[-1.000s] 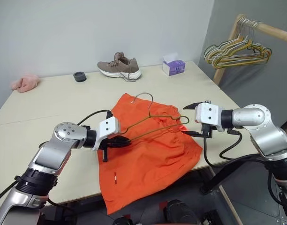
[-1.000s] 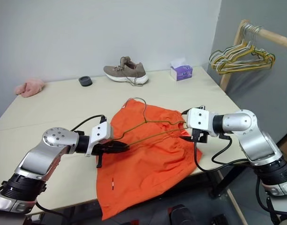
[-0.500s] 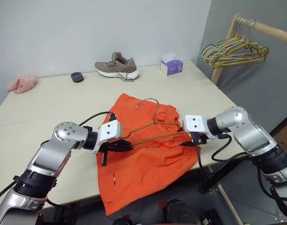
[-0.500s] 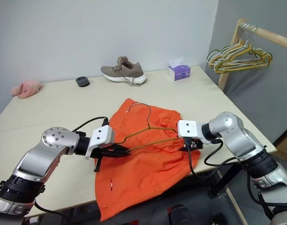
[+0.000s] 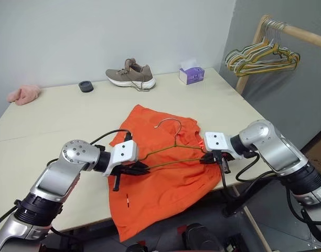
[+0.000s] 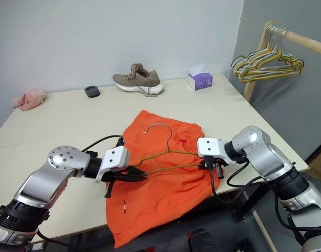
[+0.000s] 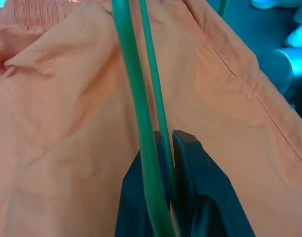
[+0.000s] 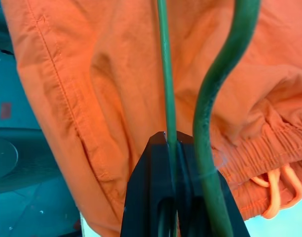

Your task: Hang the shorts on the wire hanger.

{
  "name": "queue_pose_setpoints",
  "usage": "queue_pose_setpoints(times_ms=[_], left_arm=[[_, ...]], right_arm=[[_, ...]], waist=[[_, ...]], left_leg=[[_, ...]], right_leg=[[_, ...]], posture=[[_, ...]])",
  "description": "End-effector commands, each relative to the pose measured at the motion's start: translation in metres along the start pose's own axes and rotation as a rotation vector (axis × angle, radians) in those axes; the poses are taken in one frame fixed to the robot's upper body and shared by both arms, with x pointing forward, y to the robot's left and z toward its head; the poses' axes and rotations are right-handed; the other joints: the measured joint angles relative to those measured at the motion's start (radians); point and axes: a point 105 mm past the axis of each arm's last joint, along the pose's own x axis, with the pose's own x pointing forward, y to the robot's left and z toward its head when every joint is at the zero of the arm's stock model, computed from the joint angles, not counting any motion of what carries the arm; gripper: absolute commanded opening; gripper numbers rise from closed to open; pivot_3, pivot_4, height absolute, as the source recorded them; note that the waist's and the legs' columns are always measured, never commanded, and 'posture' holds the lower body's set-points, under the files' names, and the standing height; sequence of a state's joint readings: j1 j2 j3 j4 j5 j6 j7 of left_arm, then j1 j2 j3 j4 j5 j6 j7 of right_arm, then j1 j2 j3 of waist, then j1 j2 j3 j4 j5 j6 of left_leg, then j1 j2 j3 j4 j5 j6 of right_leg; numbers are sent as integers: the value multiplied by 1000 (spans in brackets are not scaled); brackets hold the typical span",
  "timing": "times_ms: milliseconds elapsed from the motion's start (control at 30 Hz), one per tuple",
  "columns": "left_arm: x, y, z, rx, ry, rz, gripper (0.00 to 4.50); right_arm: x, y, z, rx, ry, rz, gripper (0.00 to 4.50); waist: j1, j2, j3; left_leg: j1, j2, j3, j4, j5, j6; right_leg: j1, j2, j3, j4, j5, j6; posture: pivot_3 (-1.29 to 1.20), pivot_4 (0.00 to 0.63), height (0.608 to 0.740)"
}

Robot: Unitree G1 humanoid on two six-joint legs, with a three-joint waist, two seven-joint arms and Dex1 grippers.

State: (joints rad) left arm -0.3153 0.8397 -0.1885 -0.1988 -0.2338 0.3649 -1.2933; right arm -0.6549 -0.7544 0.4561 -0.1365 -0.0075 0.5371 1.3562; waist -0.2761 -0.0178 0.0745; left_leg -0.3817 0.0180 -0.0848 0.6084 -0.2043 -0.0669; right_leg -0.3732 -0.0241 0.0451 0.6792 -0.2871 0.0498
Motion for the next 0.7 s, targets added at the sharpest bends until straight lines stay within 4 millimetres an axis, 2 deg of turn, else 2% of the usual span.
queue_pose_setpoints(times_ms=[33, 267, 467, 600, 700], left_arm=[[-1, 7, 14, -6, -84, 39, 867], [-12, 21, 18, -81, -190, 144, 2963], [-35, 34, 15, -236, -296, 264, 2963], [-52, 44, 3, -322, -333, 392, 2963], [-54, 42, -7, -344, -334, 441, 2963]], right_arm=[[-5, 2, 7, -18, -19, -5, 0], [-13, 6, -3, 32, -22, -23, 0], [-29, 8, -23, 193, -40, -92, 0], [-48, 9, -48, 403, -68, -184, 0], [-59, 14, -69, 551, -70, -244, 0]], waist=[[0, 0, 0], [-1, 0, 0], [-1, 0, 0], [1, -1, 0], [0, -1, 0]], left_leg=[[0, 0, 0, 0, 0, 0], [0, 0, 0, 0, 0, 0], [0, 0, 0, 0, 0, 0], [0, 0, 0, 0, 0, 0], [0, 0, 0, 0, 0, 0]], right_leg=[[0, 0, 0, 0, 0, 0], [0, 0, 0, 0, 0, 0], [0, 0, 0, 0, 0, 0], [0, 0, 0, 0, 0, 0], [0, 0, 0, 0, 0, 0]], posture=[[-240, 18, 740], [-241, 17, 740], [-240, 16, 740], [-242, 18, 740], [-248, 19, 740]])
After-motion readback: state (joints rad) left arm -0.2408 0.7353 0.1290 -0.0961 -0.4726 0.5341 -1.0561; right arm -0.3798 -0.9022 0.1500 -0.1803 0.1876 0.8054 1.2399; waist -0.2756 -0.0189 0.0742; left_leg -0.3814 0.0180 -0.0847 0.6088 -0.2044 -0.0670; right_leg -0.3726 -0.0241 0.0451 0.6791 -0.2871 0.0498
